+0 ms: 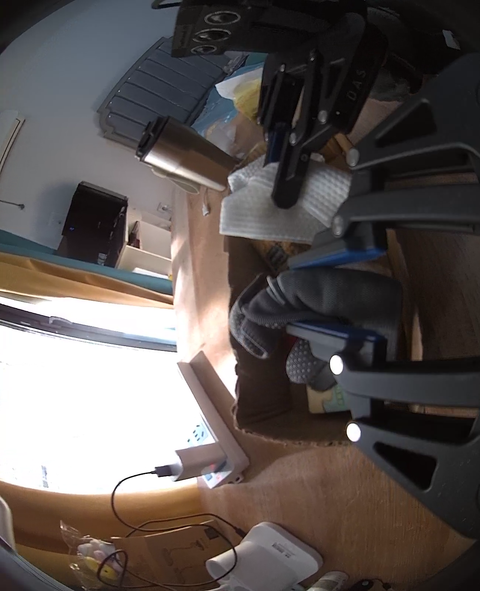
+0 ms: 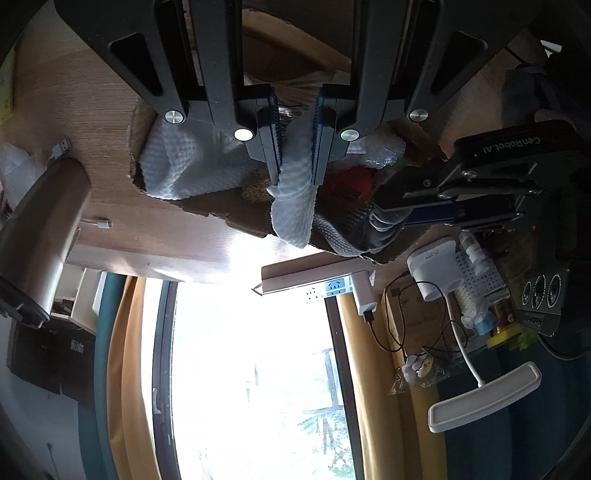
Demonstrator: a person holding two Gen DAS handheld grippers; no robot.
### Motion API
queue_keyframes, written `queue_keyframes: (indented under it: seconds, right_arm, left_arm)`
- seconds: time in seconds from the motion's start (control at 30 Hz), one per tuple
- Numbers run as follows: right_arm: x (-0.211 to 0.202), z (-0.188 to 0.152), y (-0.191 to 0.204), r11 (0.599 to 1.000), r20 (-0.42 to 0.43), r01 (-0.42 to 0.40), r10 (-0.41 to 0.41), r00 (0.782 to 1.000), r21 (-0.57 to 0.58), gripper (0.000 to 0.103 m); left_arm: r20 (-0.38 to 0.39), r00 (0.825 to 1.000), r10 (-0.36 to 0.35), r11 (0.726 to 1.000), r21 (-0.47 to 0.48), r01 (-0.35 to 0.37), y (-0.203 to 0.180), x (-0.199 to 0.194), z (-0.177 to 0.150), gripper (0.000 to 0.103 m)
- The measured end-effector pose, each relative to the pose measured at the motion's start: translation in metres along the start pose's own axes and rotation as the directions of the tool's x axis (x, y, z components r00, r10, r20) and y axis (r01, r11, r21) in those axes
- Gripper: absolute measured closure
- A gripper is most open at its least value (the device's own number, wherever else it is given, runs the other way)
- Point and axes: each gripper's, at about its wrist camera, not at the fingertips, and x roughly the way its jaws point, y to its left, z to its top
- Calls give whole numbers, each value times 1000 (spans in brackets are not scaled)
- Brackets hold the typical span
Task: Organize soft objects
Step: 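Release the grey glove into the box with the left tool while the right tool releases the cloth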
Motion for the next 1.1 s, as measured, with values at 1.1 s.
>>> queue_keyframes:
  seconds: [1.1]
  right_arm:
    - [-2,-10,13,1000,-56,-15,16,998,19,53]
  left_arm:
    - [7,1000,2,1000,-9,-2,-1,-13,-10,51]
